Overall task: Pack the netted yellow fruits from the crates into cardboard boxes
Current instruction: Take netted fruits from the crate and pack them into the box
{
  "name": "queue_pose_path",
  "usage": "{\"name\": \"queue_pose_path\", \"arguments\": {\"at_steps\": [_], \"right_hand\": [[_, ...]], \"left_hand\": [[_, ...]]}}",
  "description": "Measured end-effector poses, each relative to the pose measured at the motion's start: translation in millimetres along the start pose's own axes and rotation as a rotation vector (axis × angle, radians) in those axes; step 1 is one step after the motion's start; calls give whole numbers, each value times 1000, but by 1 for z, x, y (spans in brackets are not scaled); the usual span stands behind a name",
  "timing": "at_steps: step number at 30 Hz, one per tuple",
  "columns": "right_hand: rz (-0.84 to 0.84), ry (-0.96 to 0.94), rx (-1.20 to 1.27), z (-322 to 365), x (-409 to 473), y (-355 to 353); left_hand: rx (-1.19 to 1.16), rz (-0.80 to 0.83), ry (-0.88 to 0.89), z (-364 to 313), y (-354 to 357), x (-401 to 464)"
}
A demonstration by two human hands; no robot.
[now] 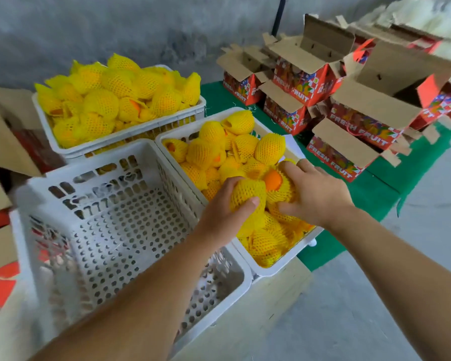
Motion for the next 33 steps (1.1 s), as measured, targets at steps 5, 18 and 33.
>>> {"name": "queue_pose_path", "arguments": {"at_steps": [5, 18, 33], "right_hand": [[-75, -243, 262, 110, -19, -19], [17, -770, 650, 463, -130, -11], [305, -499, 875, 707, -290, 76]], "left_hand": [[-331, -298, -78, 3, -83, -66], [-501, -910, -249, 44, -314, -376], [-297, -994, -628, 132, -460, -645]]}}
Point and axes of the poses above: each hand's wrist, its own x-axis towards the middle knuckle, its own y-axis out of the palm, z = x × y, the point moved 7 cm from there along x, towards the middle knuckle, and after that the axes turned 4 degrees about y, right-handed, at the moved point
